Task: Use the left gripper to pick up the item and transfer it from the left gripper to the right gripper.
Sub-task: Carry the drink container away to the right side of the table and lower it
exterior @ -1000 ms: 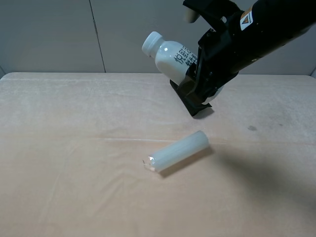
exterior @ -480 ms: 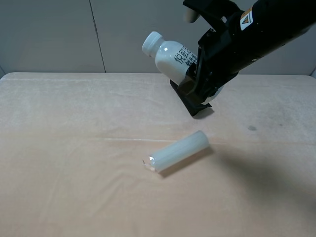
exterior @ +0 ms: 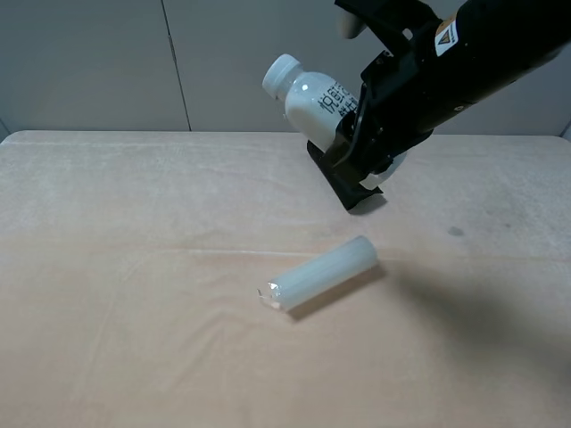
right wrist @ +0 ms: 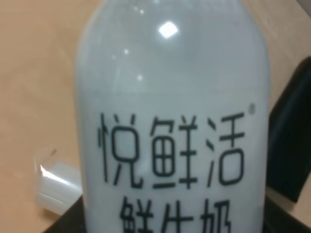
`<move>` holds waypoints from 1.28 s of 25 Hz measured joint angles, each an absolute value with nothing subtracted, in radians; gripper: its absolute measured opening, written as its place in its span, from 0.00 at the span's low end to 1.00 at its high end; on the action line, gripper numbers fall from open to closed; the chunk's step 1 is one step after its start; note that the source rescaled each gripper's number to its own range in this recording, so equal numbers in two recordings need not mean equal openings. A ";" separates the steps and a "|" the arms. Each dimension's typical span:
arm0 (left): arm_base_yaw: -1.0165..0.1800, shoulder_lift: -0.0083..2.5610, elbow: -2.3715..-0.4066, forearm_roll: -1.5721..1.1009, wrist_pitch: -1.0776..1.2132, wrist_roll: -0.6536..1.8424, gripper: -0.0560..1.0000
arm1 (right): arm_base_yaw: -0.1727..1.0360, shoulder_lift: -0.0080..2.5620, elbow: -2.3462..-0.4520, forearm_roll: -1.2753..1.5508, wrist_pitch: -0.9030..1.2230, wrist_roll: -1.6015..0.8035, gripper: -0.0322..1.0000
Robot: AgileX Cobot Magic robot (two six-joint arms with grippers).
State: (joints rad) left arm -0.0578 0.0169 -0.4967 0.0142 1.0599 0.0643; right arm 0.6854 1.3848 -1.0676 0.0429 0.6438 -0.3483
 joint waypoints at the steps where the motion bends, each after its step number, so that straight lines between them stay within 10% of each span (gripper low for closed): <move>1: -0.035 0.017 -0.497 0.014 1.059 0.064 0.89 | 0.685 1.385 -1.068 0.025 0.649 -0.316 0.08; 32: 0.113 -0.006 -0.497 0.017 1.054 0.063 0.89 | 0.156 1.541 -1.066 0.015 0.674 -0.027 0.08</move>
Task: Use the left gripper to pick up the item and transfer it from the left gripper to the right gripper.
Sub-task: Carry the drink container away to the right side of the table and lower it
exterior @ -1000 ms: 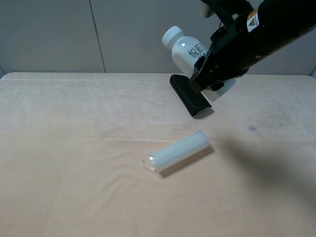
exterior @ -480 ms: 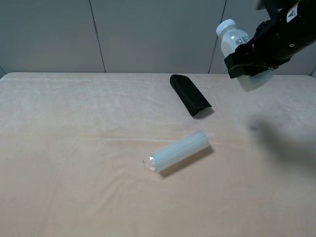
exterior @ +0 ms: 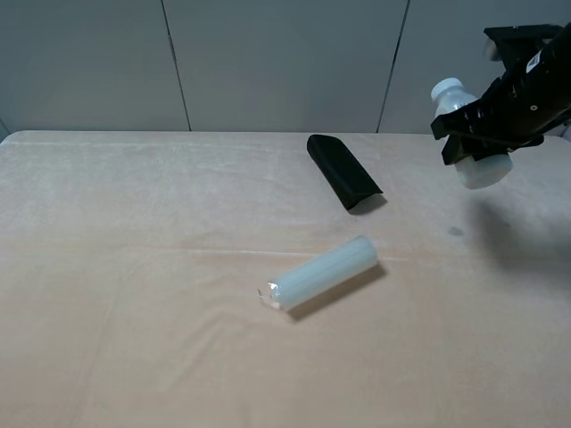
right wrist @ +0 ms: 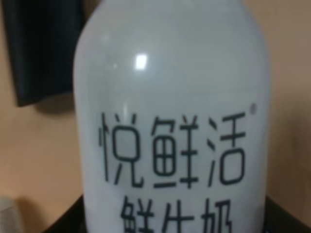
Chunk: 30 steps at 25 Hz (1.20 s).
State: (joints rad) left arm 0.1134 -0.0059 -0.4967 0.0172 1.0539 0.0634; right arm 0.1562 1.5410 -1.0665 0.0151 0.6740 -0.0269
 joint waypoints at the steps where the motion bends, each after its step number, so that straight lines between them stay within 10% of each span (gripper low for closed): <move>1: 0.113 -0.006 -0.497 0.017 1.054 0.063 0.89 | 0.143 1.554 -1.066 0.018 0.673 -0.027 0.08; 30: 0.113 -0.006 -0.497 0.018 1.053 0.063 0.89 | 0.094 1.856 -1.067 0.024 0.592 -0.033 0.08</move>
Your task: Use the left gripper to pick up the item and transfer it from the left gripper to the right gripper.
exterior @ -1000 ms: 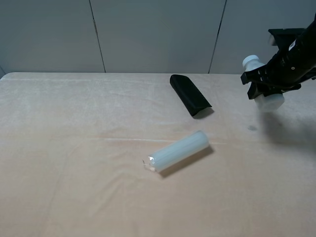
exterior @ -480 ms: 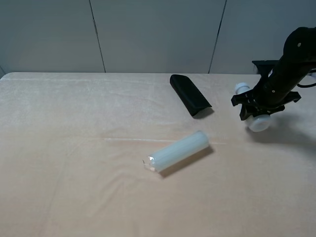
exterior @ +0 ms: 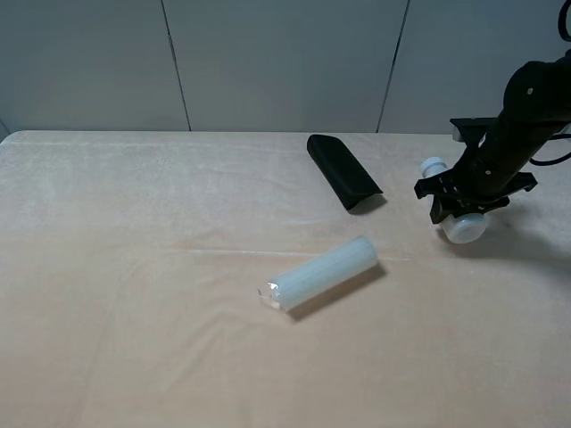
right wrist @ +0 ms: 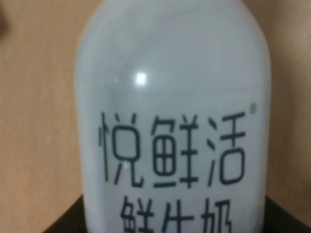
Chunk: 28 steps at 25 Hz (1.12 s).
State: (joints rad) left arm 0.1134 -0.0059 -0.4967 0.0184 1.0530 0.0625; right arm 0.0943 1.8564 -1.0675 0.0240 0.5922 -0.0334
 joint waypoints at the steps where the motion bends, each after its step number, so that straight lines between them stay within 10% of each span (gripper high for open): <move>1: 0.113 -0.006 -0.497 0.018 1.053 0.063 0.89 | 0.094 1.856 -1.067 0.024 0.594 -0.035 0.08; 4: 0.113 -0.006 -0.497 0.018 1.053 0.063 0.89 | 0.094 1.855 -1.067 0.027 0.585 -0.038 0.72; 7: 0.113 -0.006 -0.497 0.018 1.053 0.062 0.89 | 0.094 1.855 -1.067 0.027 0.583 -0.038 0.94; 28: 0.113 -0.006 -0.497 0.018 1.053 0.062 0.89 | 0.094 1.534 -1.143 -0.032 0.905 0.018 1.00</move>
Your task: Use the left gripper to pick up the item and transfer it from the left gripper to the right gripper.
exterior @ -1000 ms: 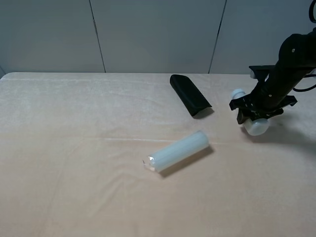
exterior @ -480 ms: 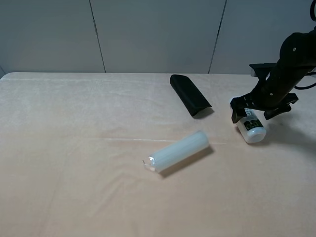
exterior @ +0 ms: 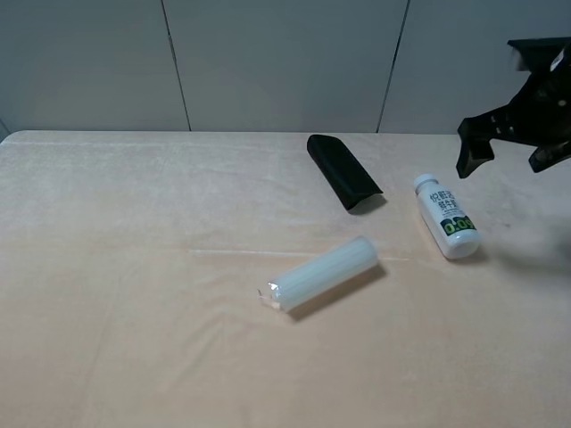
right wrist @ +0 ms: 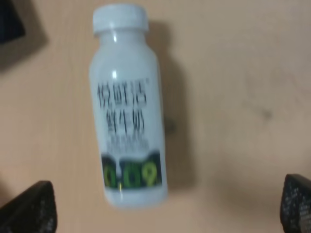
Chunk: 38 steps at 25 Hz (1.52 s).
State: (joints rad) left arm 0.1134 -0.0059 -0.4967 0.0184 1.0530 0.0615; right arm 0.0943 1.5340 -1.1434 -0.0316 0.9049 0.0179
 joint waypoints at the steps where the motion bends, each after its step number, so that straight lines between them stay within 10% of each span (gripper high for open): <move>1: 0.113 -0.006 -0.497 0.018 1.053 0.062 0.89 | 0.094 1.502 -1.143 -0.032 0.935 0.019 1.00; 15: 0.113 -0.006 -0.497 0.018 1.054 0.062 0.89 | 0.094 0.966 -1.046 0.013 1.190 0.045 1.00; 38: 0.113 -0.006 -0.497 0.018 1.054 0.062 0.89 | 0.094 0.028 -0.521 0.021 1.048 0.011 1.00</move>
